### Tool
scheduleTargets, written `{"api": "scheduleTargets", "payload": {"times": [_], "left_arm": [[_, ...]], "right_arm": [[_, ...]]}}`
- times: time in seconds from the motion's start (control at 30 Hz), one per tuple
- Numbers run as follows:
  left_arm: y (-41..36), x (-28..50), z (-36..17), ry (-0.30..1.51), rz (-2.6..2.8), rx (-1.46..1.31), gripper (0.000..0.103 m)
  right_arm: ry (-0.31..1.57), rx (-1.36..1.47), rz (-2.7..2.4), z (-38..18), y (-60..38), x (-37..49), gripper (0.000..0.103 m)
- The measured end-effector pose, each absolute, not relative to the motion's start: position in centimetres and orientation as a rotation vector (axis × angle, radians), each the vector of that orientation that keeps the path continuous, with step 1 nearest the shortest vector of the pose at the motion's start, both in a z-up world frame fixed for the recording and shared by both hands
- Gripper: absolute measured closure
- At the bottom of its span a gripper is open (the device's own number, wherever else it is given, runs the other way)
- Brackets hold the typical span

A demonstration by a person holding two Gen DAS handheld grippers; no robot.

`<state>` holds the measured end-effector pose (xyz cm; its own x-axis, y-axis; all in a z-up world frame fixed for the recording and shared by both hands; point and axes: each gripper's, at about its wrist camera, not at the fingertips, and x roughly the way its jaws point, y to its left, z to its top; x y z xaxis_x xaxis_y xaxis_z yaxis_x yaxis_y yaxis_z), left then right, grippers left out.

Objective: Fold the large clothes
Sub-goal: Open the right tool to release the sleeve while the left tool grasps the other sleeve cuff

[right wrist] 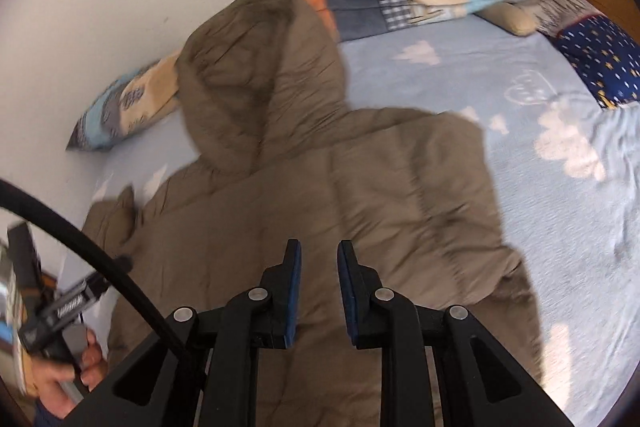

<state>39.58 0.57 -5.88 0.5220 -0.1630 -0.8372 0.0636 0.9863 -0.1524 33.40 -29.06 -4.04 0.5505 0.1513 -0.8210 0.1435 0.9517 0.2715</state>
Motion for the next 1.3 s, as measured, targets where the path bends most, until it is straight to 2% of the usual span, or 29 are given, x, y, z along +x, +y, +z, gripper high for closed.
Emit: {"api": "scheduleTargets", "payload": {"times": [0.13,0.23,0.37,0.53,0.83,1.1,1.3], "left_arm": [[0.0,39.9,-8.2,1.112,-0.131,-0.059,0.0],[0.8,39.9,-7.4,1.087,-0.122,-0.077,0.0],[3.8,40.5,-4.1,1.003,-0.13,-0.131,0.0],[11.8,41.4,-1.7,0.946,-0.009,-0.213,0.0],[29.3,42.4,-4.5,0.979,0.304,-0.552,0.0],[37.6,43.9,-6.0,0.938,0.367,-0.666,0.0],[41.1,46.2,-7.5,0.911,0.369,-0.766,0.0]], "right_arm": [[1.087,0.262,0.051,-7.5,-26.6,34.6,0.082],[1.176,0.273,0.034,-10.1,-26.5,35.5,0.082],[1.118,0.286,0.085,-8.0,-26.2,35.8,0.082],[1.01,0.159,0.204,-6.1,-23.0,35.6,0.082],[0.96,0.031,0.463,-6.8,-13.5,35.4,0.082],[0.993,-0.074,0.524,-9.2,-9.0,34.6,0.082],[0.941,-0.063,0.529,-8.4,-9.0,34.8,0.082]]}}
